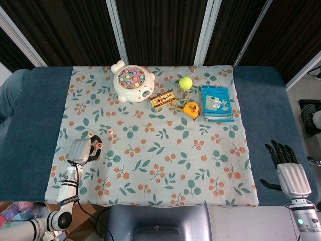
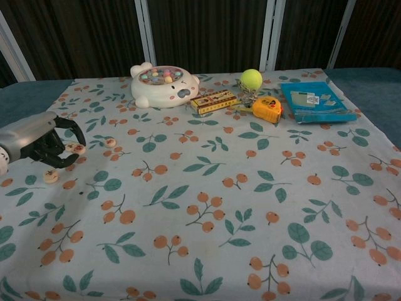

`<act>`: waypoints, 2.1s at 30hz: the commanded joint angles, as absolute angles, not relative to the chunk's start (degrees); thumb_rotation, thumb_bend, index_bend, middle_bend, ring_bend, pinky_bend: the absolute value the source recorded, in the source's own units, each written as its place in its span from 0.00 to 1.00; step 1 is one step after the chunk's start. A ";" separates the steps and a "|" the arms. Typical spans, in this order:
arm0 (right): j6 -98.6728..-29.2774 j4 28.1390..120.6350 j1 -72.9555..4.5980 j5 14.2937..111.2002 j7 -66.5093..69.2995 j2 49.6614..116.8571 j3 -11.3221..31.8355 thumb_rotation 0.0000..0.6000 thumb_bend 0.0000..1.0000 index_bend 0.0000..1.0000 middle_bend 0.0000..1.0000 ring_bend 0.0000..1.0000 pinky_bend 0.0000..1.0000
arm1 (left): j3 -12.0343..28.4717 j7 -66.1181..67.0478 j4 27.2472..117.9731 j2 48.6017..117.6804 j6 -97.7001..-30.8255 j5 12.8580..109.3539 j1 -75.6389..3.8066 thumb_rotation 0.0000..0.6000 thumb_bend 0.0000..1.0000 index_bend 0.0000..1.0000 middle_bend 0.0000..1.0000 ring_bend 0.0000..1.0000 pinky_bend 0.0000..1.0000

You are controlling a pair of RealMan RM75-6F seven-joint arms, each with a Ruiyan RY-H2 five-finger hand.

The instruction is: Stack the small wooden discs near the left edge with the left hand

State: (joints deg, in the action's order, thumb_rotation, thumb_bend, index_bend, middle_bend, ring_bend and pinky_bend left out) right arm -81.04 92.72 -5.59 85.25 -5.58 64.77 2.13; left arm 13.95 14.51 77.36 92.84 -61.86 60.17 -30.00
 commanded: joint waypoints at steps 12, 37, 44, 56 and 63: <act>-80.64 92.36 -5.95 85.62 -5.66 65.09 1.98 1.00 0.15 0.00 0.00 0.00 0.00 | 12.30 9.93 75.19 91.84 -60.90 60.32 -28.28 1.00 0.44 0.48 1.00 1.00 1.00; -80.63 92.35 -5.99 85.48 -6.10 65.34 1.96 1.00 0.15 0.00 0.00 0.00 0.00 | 11.17 6.04 72.67 91.83 -60.68 61.62 -26.77 1.00 0.43 0.48 1.00 1.00 1.00; -80.52 92.33 -6.06 85.44 -6.40 65.48 1.95 1.00 0.15 0.00 0.00 0.00 0.00 | 11.13 5.07 71.84 91.65 -60.43 61.73 -26.41 1.00 0.43 0.48 1.00 1.00 1.00; -80.36 92.37 -6.14 85.18 -6.98 65.79 1.98 1.00 0.15 0.00 0.00 0.00 0.00 | 10.73 3.51 71.57 91.42 -60.40 62.76 -25.79 1.00 0.43 0.48 1.00 1.00 1.00; -80.40 92.42 -6.12 85.23 -6.83 65.66 1.94 1.00 0.15 0.00 0.00 0.00 0.00 | 10.68 3.87 71.26 91.98 -60.38 62.89 -25.85 1.00 0.43 0.47 1.00 1.00 1.00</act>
